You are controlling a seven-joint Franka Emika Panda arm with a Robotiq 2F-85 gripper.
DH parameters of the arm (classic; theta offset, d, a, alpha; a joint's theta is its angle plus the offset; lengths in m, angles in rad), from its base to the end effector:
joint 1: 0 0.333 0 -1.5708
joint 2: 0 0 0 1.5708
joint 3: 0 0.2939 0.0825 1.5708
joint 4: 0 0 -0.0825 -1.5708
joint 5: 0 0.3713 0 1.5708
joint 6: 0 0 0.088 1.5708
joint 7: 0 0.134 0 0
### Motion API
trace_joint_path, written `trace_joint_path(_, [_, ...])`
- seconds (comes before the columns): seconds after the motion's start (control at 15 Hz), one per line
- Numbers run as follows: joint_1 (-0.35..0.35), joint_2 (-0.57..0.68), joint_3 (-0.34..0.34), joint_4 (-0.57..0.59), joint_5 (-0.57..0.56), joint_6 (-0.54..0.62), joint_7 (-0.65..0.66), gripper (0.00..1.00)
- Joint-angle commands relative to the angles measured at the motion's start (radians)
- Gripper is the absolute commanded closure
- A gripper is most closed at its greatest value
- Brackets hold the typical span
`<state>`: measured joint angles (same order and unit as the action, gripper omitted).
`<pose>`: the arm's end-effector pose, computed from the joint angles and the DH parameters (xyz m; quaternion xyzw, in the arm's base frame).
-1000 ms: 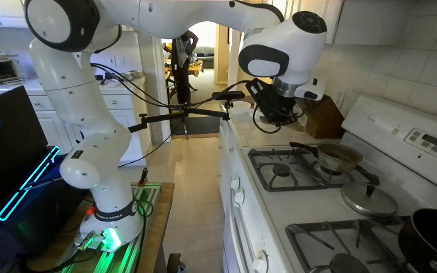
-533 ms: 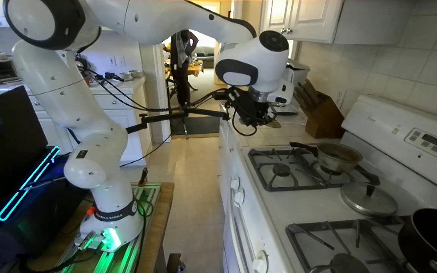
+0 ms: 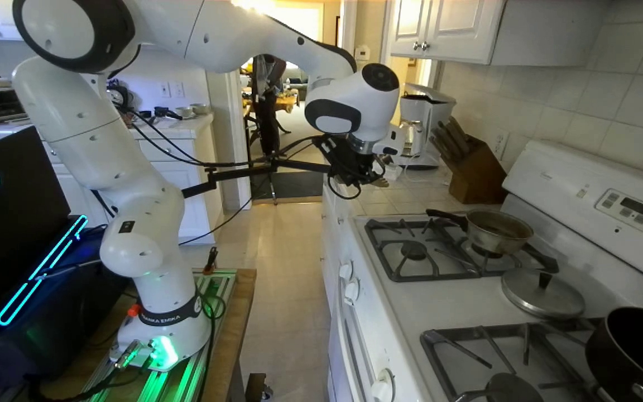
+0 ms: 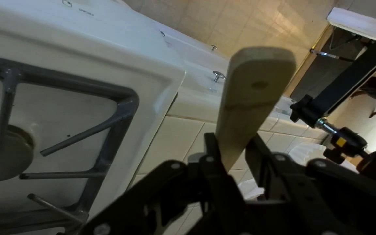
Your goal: Use the wooden spoon to stir in the pot
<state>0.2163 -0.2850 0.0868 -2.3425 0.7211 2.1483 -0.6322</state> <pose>0.4365 0.1816 0.4246 -0.9186 -0.2620 -0.0920 0.2812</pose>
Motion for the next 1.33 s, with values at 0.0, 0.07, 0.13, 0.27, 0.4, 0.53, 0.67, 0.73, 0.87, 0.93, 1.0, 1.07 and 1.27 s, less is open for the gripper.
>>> trace_joint_path(0.0, [0.050,0.026,0.050,-0.034,0.087,0.134,-0.013,0.93])
trace_joint_path(0.07, [0.067,0.041,0.069,-0.040,0.119,0.207,-0.021,0.93])
trace_joint_path(0.13, [0.081,0.059,0.086,-0.041,0.150,0.267,-0.019,0.93])
trace_joint_path(0.27, [0.118,0.102,0.125,-0.039,0.223,0.451,-0.059,0.93])
trace_joint_path(0.4, [0.154,0.170,0.161,-0.012,0.291,0.621,-0.098,0.93])
trace_joint_path(0.53, [0.191,0.245,0.192,0.023,0.353,0.780,-0.161,0.93])
trace_joint_path(0.67, [0.209,0.312,0.211,0.057,0.357,0.886,-0.200,0.93])
trace_joint_path(0.73, [0.215,0.343,0.218,0.071,0.349,0.932,-0.211,0.93])
trace_joint_path(0.87, [0.219,0.401,0.226,0.106,0.339,1.001,-0.235,0.93])
trace_joint_path(0.93, [0.219,0.430,0.226,0.112,0.307,1.024,-0.230,0.93])
trace_joint_path(1.0, [0.219,0.454,0.226,0.121,0.296,1.043,-0.238,0.93])
trace_joint_path(1.07, [0.221,0.481,0.222,0.128,0.280,1.058,-0.242,0.93])
trace_joint_path(1.27, [0.232,0.551,0.206,0.148,0.234,1.088,-0.237,0.93])
